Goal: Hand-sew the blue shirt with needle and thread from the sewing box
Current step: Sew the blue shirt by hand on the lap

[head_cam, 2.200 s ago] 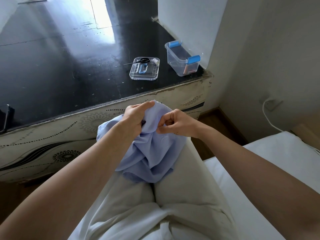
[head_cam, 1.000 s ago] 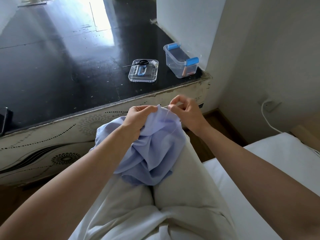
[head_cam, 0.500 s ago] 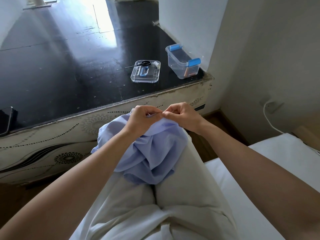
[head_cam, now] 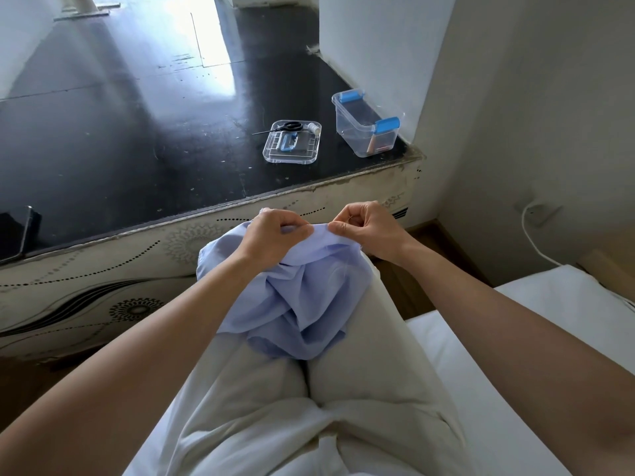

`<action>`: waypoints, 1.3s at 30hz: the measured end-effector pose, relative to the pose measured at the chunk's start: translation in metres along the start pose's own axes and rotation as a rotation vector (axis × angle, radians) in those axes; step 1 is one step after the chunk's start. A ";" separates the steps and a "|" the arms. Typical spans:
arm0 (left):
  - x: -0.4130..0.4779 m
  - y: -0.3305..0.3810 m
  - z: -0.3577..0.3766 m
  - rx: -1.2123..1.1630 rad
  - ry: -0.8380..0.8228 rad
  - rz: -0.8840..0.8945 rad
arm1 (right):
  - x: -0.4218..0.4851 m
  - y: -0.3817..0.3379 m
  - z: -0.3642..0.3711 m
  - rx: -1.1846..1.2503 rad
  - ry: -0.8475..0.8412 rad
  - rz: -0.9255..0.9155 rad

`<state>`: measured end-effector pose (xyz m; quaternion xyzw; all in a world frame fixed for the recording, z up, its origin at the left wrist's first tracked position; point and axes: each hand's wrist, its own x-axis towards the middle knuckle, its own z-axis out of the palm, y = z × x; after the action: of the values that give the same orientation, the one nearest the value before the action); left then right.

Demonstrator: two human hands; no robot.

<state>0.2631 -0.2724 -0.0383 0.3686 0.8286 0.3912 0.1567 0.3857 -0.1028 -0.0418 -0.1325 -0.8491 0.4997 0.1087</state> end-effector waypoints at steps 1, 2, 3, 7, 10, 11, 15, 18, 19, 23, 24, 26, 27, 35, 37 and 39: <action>0.000 -0.001 -0.001 -0.003 0.006 0.004 | 0.000 0.000 0.000 -0.009 -0.001 -0.003; 0.000 -0.001 -0.003 -0.008 0.011 0.006 | 0.000 -0.001 0.000 -0.016 0.001 -0.003; 0.000 -0.001 -0.004 -0.011 0.015 0.006 | 0.000 -0.001 0.000 -0.017 0.004 -0.004; -0.002 -0.001 -0.006 -0.038 0.033 0.002 | -0.001 -0.001 0.002 -0.026 0.013 -0.019; -0.002 -0.003 -0.005 -0.042 0.053 0.023 | -0.003 0.000 0.003 -0.029 0.022 -0.040; -0.003 -0.003 -0.004 -0.045 0.059 0.030 | -0.003 0.000 0.003 -0.033 0.026 -0.046; -0.005 -0.003 -0.001 -0.066 0.088 0.051 | -0.003 0.002 0.003 -0.038 0.036 -0.057; -0.006 0.001 0.001 -0.046 0.160 0.125 | -0.004 0.001 0.003 -0.024 0.037 -0.057; -0.007 0.003 0.002 -0.024 0.193 0.164 | -0.004 0.001 0.004 -0.013 0.038 -0.057; -0.012 0.010 0.003 0.003 0.225 0.252 | -0.004 0.000 0.004 0.009 0.049 -0.067; -0.012 0.011 0.002 -0.008 0.211 0.263 | -0.004 -0.001 0.004 0.009 0.053 -0.073; -0.011 0.011 0.003 -0.019 0.176 0.262 | -0.004 0.000 0.004 0.010 0.058 -0.073; -0.009 0.010 0.003 -0.022 0.159 0.250 | -0.004 0.001 0.003 0.011 0.061 -0.069; -0.005 0.008 0.003 -0.058 0.107 0.166 | -0.008 0.005 0.003 0.016 0.072 -0.059; -0.004 0.008 0.003 -0.077 0.111 0.162 | -0.008 0.004 0.003 0.025 0.074 -0.055; -0.002 0.009 0.004 -0.092 0.099 0.141 | -0.009 0.002 0.003 0.023 0.077 -0.053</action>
<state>0.2710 -0.2679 -0.0347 0.3987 0.7884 0.4566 0.1045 0.3931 -0.1069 -0.0456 -0.1279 -0.8417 0.5008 0.1562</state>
